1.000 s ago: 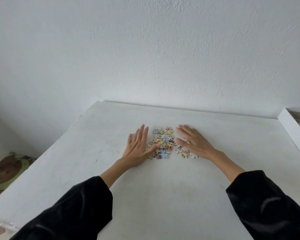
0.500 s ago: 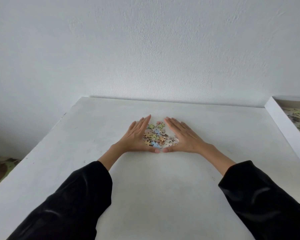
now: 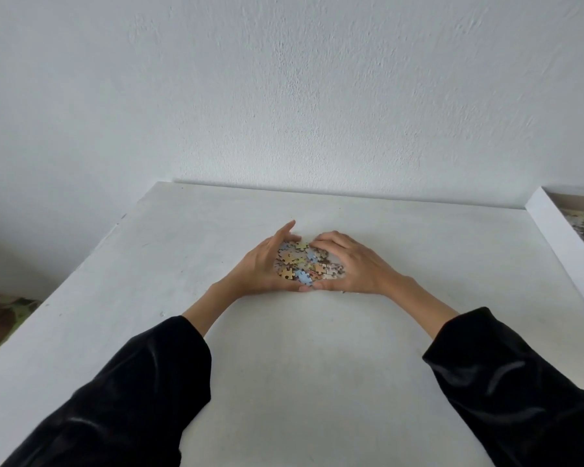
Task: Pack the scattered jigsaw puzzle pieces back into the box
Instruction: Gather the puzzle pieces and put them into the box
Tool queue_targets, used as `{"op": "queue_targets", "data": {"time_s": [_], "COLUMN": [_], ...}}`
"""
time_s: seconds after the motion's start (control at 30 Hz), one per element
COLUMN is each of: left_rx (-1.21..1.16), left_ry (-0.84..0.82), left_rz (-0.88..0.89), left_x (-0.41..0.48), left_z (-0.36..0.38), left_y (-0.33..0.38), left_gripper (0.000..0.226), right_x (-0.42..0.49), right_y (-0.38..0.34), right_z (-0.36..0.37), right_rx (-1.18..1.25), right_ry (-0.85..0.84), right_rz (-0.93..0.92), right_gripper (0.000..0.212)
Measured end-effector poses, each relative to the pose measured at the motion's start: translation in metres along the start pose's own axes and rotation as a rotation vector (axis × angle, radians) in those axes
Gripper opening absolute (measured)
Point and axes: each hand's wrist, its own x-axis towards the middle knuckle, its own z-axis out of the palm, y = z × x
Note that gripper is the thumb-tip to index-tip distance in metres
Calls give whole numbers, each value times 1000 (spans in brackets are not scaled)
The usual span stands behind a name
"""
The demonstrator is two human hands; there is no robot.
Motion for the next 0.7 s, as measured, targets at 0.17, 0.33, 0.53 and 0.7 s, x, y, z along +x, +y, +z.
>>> {"op": "queue_targets", "data": {"time_s": [0.17,0.33,0.53,0.7], "left_rx": [48,246,209,207], "left_ry": [9,-2,94,78], "left_rz": [64,97,180,227], "left_x": [-1,2,2,2], "left_z": [1,3,6,7], "left_y": [-2,-5,-7,-4], "left_gripper": [109,109,69,41], "right_x": [-8,-10,-10,-10], "right_y": [1,2,3,1], "right_z": [-1,2,5,6], "right_rx": [130,-42,-58,-15], "right_ry": [85,-53,112,160], "right_rz": [23,-22,-12,-54], "right_gripper": [87,96,63,37]}}
